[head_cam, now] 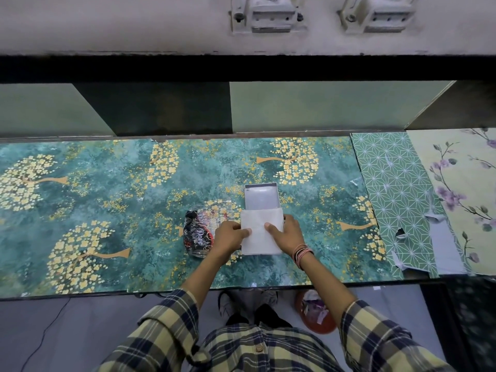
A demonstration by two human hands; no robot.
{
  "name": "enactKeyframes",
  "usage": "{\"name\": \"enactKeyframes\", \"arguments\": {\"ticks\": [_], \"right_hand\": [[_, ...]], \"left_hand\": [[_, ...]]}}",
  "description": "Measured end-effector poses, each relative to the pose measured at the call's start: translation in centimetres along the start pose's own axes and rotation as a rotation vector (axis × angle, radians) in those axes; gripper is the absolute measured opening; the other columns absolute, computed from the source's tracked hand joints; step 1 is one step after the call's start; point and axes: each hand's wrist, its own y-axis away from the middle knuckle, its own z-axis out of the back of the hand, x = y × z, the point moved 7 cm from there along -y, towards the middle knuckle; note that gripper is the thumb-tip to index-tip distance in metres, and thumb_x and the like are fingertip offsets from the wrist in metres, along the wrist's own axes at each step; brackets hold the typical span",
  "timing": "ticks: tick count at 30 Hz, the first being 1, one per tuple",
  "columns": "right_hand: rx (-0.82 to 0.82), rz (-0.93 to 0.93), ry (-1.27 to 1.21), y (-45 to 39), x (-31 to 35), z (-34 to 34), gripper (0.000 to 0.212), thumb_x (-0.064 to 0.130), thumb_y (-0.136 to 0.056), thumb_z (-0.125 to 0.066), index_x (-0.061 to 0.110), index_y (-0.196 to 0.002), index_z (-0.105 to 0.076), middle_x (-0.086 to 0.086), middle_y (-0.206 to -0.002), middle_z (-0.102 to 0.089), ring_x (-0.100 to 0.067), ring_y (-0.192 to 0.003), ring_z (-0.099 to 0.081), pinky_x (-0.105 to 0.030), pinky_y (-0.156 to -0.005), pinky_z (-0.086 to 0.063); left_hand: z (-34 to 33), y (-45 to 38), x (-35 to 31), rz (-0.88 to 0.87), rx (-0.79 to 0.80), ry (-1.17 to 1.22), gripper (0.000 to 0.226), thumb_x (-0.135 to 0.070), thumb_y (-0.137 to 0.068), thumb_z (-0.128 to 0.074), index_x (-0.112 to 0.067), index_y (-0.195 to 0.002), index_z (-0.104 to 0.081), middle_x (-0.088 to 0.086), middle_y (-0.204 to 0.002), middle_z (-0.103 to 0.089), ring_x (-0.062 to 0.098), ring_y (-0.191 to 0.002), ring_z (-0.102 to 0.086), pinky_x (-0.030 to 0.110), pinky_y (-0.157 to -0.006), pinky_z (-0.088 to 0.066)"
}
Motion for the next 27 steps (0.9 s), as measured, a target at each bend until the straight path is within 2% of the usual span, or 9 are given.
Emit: {"name": "enactKeyframes", "arguments": {"ticks": [4, 6, 8, 10, 12, 14, 16, 22, 27], "right_hand": [[-0.016, 0.026, 0.108, 0.2, -0.2, 0.6, 0.066, 0.047, -0.094, -0.064, 0.004, -0.140, -0.044, -0.020, -0.140, -0.047, -0.038, -0.132, -0.045, -0.047, -0.105, -0.042], [-0.075, 0.118, 0.202, 0.7, 0.2, 1.5, 0.065, 0.044, -0.098, -0.060, 0.003, -0.145, -0.042, -0.021, -0.145, -0.045, -0.041, -0.135, -0.041, -0.047, -0.109, -0.037], [-0.120, 0.319, 0.323, 1.6, 1.2, 2.1, 0.056, 0.032, -0.100, -0.058, 0.001, -0.145, -0.044, -0.022, -0.146, -0.049, -0.041, -0.134, -0.044, -0.048, -0.113, -0.038], [-0.103, 0.523, 0.483, 2.5, 2.0, 1.6, 0.051, 0.020, -0.099, -0.060, -0.001, -0.144, -0.049, -0.024, -0.148, -0.051, -0.043, -0.136, -0.047, -0.053, -0.115, -0.039], [-0.011, 0.655, 0.656, 3.0, 2.2, 0.1, 0.053, 0.018, -0.099, -0.059, 0.000, -0.147, -0.047, -0.023, -0.155, -0.045, -0.042, -0.144, -0.042, -0.055, -0.121, -0.030], [0.094, 0.652, 0.791, 2.8, 1.4, -1.2, 0.057, 0.023, -0.103, -0.052, 0.007, -0.156, -0.035, -0.017, -0.167, -0.027, -0.034, -0.155, -0.025, -0.054, -0.125, -0.012], [0.148, 0.610, 0.893, 1.9, 0.5, -1.8, 0.061, 0.026, -0.105, -0.047, 0.012, -0.160, -0.025, -0.012, -0.172, -0.013, -0.028, -0.159, -0.012, -0.055, -0.126, -0.001], [0.213, 0.538, 1.019, 0.3, -0.3, -2.6, 0.063, 0.027, -0.106, -0.045, 0.018, -0.163, -0.018, -0.004, -0.173, -0.008, -0.020, -0.160, -0.009, -0.063, -0.121, 0.007], [0.266, 0.468, 1.057, -0.4, -0.8, -3.1, 0.059, 0.028, -0.106, -0.045, 0.020, -0.160, -0.024, -0.003, -0.172, -0.016, -0.017, -0.158, -0.015, -0.073, -0.115, 0.009]], "left_hand": [[0.2, 0.4, -0.9, -0.083, 0.001, -0.079, 0.029, -0.021, -0.093, -0.072, 0.000, -0.113, -0.072, 0.015, -0.114, -0.074, 0.035, -0.106, -0.071, 0.055, -0.090, -0.061], [0.8, 0.9, -2.3, -0.277, -0.089, -0.333, 0.043, -0.024, -0.096, -0.068, -0.001, -0.132, -0.064, 0.016, -0.131, -0.066, 0.035, -0.121, -0.062, 0.050, -0.104, -0.052], [0.8, 2.1, -3.6, -0.542, -0.165, -0.560, 0.052, -0.020, -0.099, -0.063, -0.001, -0.146, -0.053, 0.018, -0.150, -0.053, 0.034, -0.140, -0.048, 0.044, -0.115, -0.040], [-0.2, 2.8, -4.0, -0.757, -0.112, -0.716, 0.054, -0.018, -0.099, -0.062, -0.003, -0.150, -0.051, 0.017, -0.159, -0.046, 0.033, -0.148, -0.042, 0.044, -0.120, -0.035], [-1.9, 2.7, -3.3, -0.859, 0.038, -0.909, 0.058, -0.022, -0.101, -0.060, -0.004, -0.154, -0.045, 0.017, -0.166, -0.035, 0.033, -0.155, -0.032, 0.046, -0.126, -0.026], [-3.0, 1.8, -1.9, -0.815, 0.147, -1.110, 0.064, -0.029, -0.105, -0.052, -0.009, -0.162, -0.029, 0.012, -0.173, -0.014, 0.028, -0.161, -0.013, 0.044, -0.130, -0.010], [-3.3, 0.8, -1.0, -0.747, 0.181, -1.214, 0.067, -0.034, -0.108, -0.045, -0.014, -0.165, -0.017, 0.008, -0.175, -0.003, 0.022, -0.162, -0.003, 0.039, -0.128, 0.001], [-3.9, -0.8, 0.1, -0.683, 0.219, -1.245, 0.070, -0.033, -0.107, -0.048, -0.014, -0.166, -0.014, 0.007, -0.175, -0.002, 0.021, -0.162, 0.000, 0.045, -0.129, 0.000], [-4.4, -1.7, 0.5, -0.586, 0.277, -1.234, 0.071, -0.033, -0.106, -0.049, -0.012, -0.165, -0.017, 0.006, -0.175, -0.005, 0.020, -0.162, -0.002, 0.049, -0.129, -0.002]]}}
